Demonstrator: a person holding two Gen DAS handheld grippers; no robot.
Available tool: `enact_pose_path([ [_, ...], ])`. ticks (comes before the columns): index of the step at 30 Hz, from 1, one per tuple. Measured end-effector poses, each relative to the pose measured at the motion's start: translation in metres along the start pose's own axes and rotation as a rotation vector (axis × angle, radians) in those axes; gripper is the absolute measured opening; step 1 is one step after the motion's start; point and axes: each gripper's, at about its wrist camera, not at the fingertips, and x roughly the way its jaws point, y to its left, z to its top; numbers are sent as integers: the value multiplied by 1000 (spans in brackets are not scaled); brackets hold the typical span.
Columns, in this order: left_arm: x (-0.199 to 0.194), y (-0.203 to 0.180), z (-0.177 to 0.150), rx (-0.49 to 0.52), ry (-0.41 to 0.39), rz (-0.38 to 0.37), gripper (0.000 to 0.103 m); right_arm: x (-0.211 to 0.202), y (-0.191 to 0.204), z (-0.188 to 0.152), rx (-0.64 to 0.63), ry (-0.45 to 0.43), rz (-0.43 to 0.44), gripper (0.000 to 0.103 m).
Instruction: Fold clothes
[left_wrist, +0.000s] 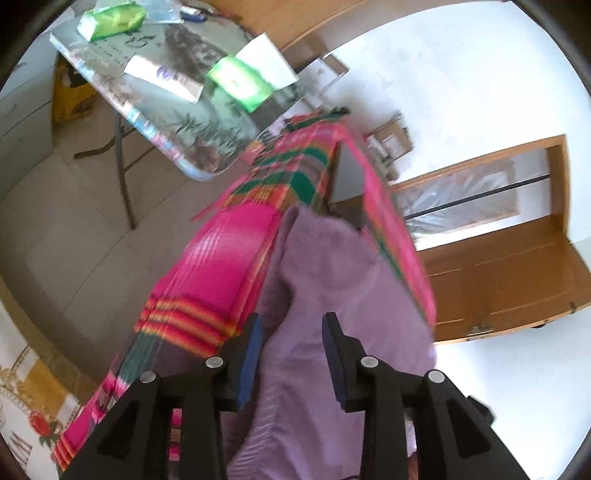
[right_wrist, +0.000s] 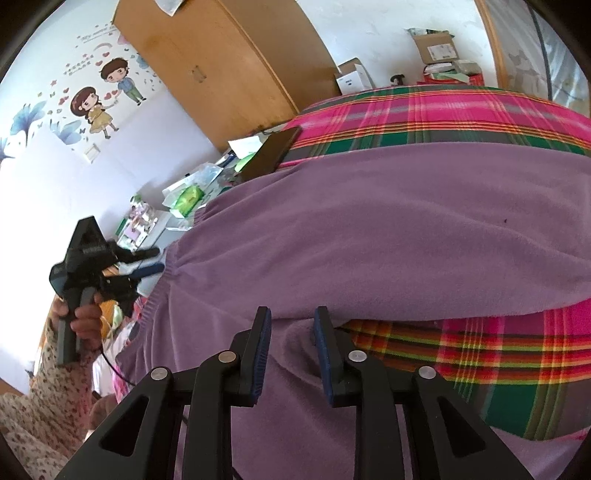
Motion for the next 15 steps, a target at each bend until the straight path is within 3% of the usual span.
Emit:
enact_pose_path([
  [4,7,-7,17,7,-7,22,35,-1,2,-1,6,-6,10,27],
  [10,36,-23,44,27,22,-7,35,-5,6,-2,-2,-23,18,27],
  [15,56,-25,60,5,39,30,35,-6,11,-2,-30,-30,10,27],
])
